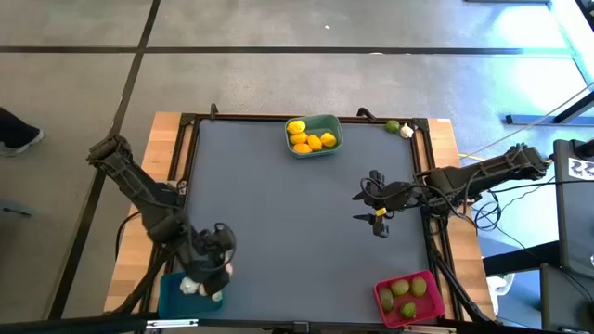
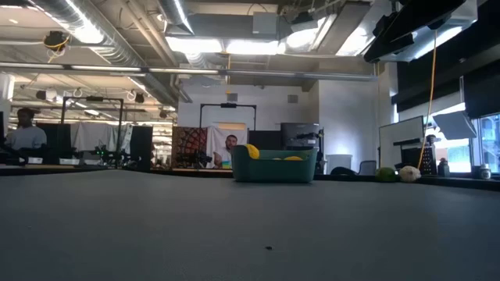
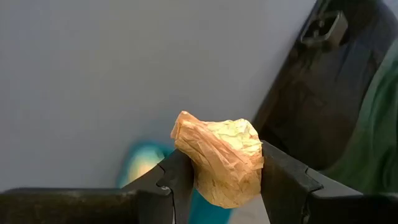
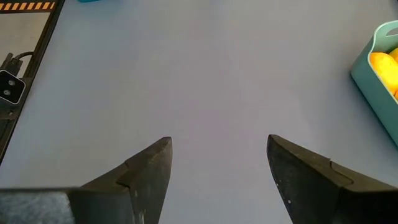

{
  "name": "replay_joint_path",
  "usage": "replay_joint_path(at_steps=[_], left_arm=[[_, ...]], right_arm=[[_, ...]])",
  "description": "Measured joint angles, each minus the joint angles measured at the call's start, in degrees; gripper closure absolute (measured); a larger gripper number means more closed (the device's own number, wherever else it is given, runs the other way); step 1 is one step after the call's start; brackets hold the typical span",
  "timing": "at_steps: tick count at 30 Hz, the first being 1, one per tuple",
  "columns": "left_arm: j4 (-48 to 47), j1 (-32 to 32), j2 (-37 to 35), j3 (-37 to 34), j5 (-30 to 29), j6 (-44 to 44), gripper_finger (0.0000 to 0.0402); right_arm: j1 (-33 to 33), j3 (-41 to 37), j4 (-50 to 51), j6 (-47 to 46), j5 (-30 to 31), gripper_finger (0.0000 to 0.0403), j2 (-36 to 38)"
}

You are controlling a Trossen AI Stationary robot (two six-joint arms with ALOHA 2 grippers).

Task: Sort produce into baskets
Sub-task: Put the white garlic into the blue bin, then put the green lime into the pink bin

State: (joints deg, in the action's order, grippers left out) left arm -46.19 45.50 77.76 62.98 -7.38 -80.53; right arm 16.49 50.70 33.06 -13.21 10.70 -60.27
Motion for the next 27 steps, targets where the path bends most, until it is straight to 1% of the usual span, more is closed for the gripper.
replay_joint_path(at_steps=[6, 9, 14, 17, 20, 24, 27], left_arm=[[-1.0, 7.5, 2.9, 0.0, 0.0, -10.0, 0.0256], [-0.9, 9.8, 5.6, 0.0, 0.0, -11.8, 0.0256], [-1.9, 11.3, 9.2, 0.0, 0.0, -13.3, 0.0251], [-2.9, 11.2, 10.6, 0.0, 0.0, -16.8, 0.0233], [-2.9, 11.2, 11.0, 0.0, 0.0, -18.4, 0.0203], [-3.4, 11.2, 11.1, 0.0, 1.9, -18.2, 0.0166], [-3.9, 11.0, 11.0, 0.0, 4.5, -18.1, 0.0153]], right_arm=[[0.0, 0.0, 0.0, 0.0, 0.0, 0.0141, 0.0], [0.0, 0.0, 0.0, 0.0, -0.1, 0.0141, 0.0], [0.0, 0.0, 0.0, 0.0, -0.1, 0.0141, 0.0], [0.0, 0.0, 0.0, 0.0, -0.1, 0.0141, 0.0], [0.0, 0.0, 0.0, 0.0, -0.1, 0.0141, 0.0], [0.0, 0.0, 0.0, 0.0, -0.1, 0.0141, 0.0], [0.0, 0.0, 0.0, 0.0, -0.1, 0.0141, 0.0]])
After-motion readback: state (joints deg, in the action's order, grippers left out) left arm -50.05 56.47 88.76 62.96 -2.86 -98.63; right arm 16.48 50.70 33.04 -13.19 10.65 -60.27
